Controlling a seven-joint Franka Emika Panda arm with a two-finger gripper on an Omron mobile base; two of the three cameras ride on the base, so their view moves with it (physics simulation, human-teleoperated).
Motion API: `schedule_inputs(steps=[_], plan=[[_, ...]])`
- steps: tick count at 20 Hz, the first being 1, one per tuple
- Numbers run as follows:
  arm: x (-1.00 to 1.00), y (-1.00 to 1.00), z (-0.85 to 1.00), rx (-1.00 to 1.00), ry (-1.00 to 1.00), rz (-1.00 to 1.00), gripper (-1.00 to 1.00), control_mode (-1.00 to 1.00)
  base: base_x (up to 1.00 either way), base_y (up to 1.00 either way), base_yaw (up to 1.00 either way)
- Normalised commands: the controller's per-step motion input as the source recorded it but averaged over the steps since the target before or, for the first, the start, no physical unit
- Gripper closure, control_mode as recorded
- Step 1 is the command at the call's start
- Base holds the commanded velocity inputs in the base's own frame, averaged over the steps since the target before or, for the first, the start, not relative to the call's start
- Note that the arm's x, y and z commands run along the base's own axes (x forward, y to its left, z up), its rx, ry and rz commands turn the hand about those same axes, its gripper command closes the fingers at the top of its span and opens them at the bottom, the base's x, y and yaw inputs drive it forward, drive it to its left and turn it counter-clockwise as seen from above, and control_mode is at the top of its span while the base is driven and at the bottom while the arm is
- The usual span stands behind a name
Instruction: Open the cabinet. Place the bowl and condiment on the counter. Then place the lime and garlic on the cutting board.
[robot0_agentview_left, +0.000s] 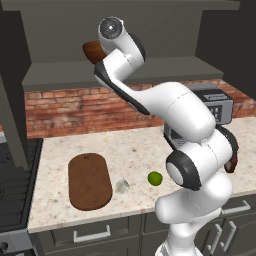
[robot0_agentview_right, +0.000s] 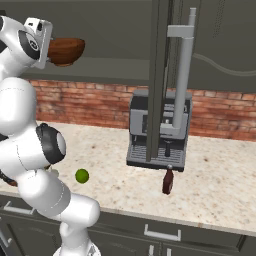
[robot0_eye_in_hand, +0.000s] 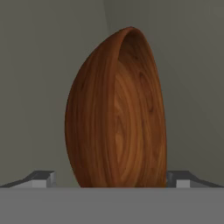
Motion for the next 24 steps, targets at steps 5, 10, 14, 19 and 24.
schedule_inputs(steps=[5, 10, 14, 19, 24], plan=[[0.25, 0.0, -0.09, -0.04, 0.0, 0.0, -1.0, -1.0, 0.0, 0.0, 0.0], [0.24, 0.0, -0.12, -0.03, 0.0, 0.0, -1.0, -1.0, 0.0, 0.0, 0.0], [0.08, 0.0, 0.0, -0.03, 0.0, 0.0, 1.0, -1.0, 0.0, 0.0, 0.0], [-0.1, 0.0, -0.01, 0.0, 0.0, 0.0, 1.0, -1.0, 0.0, 0.0, 0.0], [-0.49, 0.0, -0.05, 0.0, 0.0, 0.0, 1.0, -1.0, 0.0, 0.0, 0.0]])
